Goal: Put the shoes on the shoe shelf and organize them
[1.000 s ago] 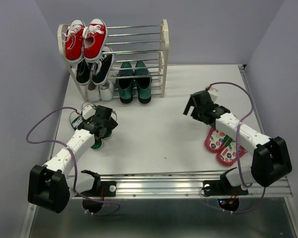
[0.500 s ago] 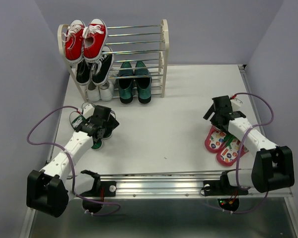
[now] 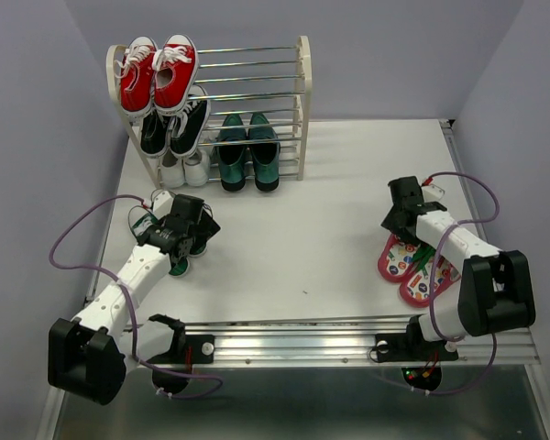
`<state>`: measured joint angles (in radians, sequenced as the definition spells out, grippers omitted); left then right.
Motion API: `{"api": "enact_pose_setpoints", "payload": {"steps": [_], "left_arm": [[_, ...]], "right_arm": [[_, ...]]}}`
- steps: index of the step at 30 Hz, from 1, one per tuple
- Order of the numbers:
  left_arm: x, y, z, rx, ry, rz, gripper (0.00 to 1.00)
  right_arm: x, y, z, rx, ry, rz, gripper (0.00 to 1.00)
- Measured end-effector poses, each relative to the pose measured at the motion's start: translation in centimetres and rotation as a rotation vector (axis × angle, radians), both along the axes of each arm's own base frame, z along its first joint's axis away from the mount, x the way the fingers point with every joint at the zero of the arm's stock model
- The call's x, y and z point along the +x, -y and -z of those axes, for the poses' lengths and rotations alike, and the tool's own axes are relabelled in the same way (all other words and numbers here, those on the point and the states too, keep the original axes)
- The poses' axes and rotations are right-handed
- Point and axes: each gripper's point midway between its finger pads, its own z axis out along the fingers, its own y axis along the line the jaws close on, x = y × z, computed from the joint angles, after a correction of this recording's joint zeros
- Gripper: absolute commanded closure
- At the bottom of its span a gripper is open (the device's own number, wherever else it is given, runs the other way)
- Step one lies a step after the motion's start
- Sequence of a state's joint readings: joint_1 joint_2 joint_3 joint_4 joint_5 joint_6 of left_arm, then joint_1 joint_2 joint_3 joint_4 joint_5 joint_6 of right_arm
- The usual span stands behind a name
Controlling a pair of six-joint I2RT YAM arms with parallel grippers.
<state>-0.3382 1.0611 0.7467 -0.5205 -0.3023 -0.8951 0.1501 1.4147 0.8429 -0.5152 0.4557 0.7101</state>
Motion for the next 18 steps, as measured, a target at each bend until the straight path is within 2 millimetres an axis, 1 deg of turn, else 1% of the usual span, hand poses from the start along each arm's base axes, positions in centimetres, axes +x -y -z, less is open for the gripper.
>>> {"api": "enact_pose_setpoints", "payload": {"steps": [1,2,3,6,7,9,12,15,17,18], "left_arm": [[0.0,0.0,-0.1,-0.002,0.004,0.001,0.01],[0.0,0.0,-0.3,-0.003,0.010,0.001,0.01],[0.0,0.0,-0.4,-0.004,0.015,0.002,0.01],[0.0,0.0,-0.6,-0.005,0.022,0.004,0.01],[0.0,0.0,-0.6,-0.004,0.023,0.005,0.01],[0.0,0.0,-0.6,-0.003,0.023,0.006,0.01],[0.0,0.0,-0.6,0.001,0.023,0.011,0.01],[0.1,0.0,-0.8,0.002,0.026,0.015,0.01],[0.2,0.0,-1.0,0.001,0.032,0.017,0.01],[0.3,0.1,-1.1,0.000,0.036,0.018,0.01]], "right_arm": [[0.0,0.1,0.0,-0.006,-0.001,0.004,0.53],[-0.1,0.3,0.0,-0.013,-0.002,0.007,0.60],[-0.2,0.5,0.1,-0.018,-0.003,0.014,0.77],[0.6,0.6,-0.4,-0.030,0.032,0.013,0.99],[1.0,0.7,-0.8,-0.037,0.052,0.012,0.99],[1.0,1.0,-0.9,-0.058,0.052,0.004,1.00],[1.0,1.0,-1.0,-0.062,0.050,-0.021,0.99],[0.8,0.5,-1.3,-0.033,0.059,-0.057,0.99],[0.8,0.0,-1.5,-0.011,0.064,-0.081,0.99],[0.8,-0.6,-1.5,0.004,0.064,-0.098,0.99]]}}
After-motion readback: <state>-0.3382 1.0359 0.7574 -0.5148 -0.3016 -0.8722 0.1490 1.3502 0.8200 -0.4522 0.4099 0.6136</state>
